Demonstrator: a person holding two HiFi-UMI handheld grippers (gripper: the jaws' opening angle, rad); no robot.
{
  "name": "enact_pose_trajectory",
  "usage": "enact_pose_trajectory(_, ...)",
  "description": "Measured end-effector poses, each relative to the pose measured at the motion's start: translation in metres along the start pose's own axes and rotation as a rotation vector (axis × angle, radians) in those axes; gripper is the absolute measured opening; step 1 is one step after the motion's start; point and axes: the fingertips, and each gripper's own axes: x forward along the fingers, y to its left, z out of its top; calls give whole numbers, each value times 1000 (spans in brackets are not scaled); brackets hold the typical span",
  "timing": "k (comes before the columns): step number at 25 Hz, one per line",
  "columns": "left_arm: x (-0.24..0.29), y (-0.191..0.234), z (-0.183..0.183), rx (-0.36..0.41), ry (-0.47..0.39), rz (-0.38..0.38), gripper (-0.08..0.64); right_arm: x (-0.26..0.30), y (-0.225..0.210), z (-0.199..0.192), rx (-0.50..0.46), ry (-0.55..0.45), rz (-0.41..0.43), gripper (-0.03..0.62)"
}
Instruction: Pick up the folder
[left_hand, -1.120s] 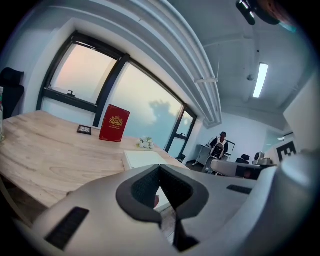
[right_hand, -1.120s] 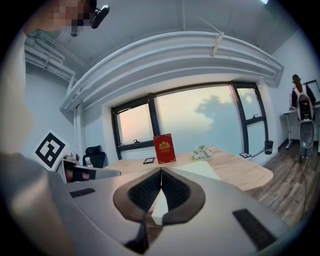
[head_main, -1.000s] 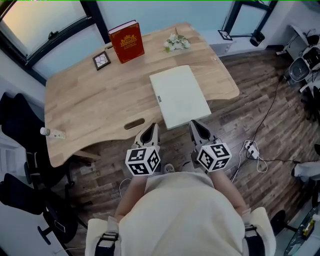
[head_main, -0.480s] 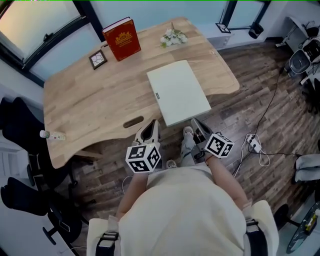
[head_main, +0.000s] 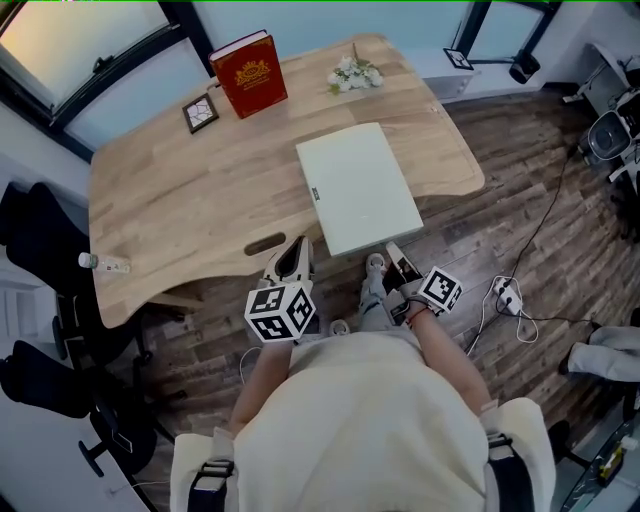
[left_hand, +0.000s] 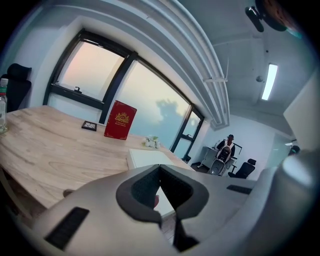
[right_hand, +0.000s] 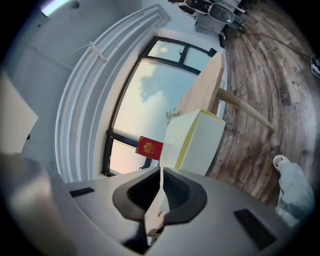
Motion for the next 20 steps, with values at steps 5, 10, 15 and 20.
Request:
enact_pose_trajectory(5, 5, 4, 1, 7, 3, 23, 20, 4, -22, 7, 93, -18, 20, 133)
enact_pose_trajectory(10, 5, 12, 2, 0, 0, 48, 20, 10, -36, 10, 185, -27, 62, 304)
enact_pose_trajectory(15, 9, 17, 3, -3, 1, 63, 20, 21, -57, 18, 241, -84, 29, 415)
enact_pose_trajectory(20, 13, 18, 5, -5, -1, 71, 20, 31, -71, 27, 242, -113, -17, 460)
